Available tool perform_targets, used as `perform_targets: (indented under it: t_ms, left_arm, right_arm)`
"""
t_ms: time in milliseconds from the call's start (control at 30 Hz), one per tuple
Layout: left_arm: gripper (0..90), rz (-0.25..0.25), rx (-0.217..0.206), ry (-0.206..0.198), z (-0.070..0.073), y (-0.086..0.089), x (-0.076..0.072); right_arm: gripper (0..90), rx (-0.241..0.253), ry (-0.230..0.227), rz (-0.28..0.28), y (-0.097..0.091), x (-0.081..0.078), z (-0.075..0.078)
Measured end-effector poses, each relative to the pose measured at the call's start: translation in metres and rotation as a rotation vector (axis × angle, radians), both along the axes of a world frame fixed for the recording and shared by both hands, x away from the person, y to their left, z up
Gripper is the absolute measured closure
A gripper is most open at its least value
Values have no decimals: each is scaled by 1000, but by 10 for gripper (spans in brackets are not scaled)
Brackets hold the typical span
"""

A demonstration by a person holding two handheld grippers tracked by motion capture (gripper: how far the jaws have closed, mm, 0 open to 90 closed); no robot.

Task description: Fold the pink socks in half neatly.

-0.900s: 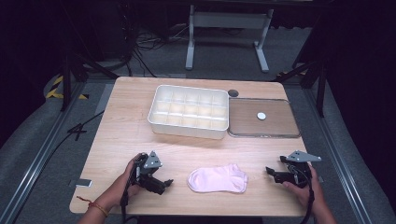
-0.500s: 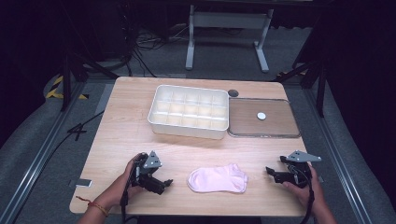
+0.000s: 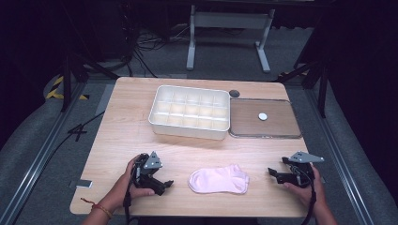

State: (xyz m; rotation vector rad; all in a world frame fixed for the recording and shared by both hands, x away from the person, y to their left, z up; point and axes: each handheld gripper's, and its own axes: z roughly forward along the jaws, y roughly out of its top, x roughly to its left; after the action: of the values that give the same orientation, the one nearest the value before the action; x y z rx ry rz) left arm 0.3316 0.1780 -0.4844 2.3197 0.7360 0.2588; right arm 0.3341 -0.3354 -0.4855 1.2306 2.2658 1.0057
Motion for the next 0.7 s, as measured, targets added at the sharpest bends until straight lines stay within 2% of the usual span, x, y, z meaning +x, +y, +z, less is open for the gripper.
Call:
perform_targets:
  t_ms: [133,333,433,600,700]
  left_arm:
    - [2,0,1,-1,0,0,0]
    - [2,0,0,-1,0,0,0]
    - [2,0,-1,-1,0,0,0]
    - [2,0,0,-2,0,0,0]
    - [2,0,1,-2,0,0,0]
  right_arm:
    - [265,24,5,-9,-3,-2,2]
    - [341,43,-53,24,3,-6,13]
    - [357,49,-62,45,8,-9,16]
    - [382,62,-86,154,25,-15,23]
    - [383,81,-88,175,30,-18,25]
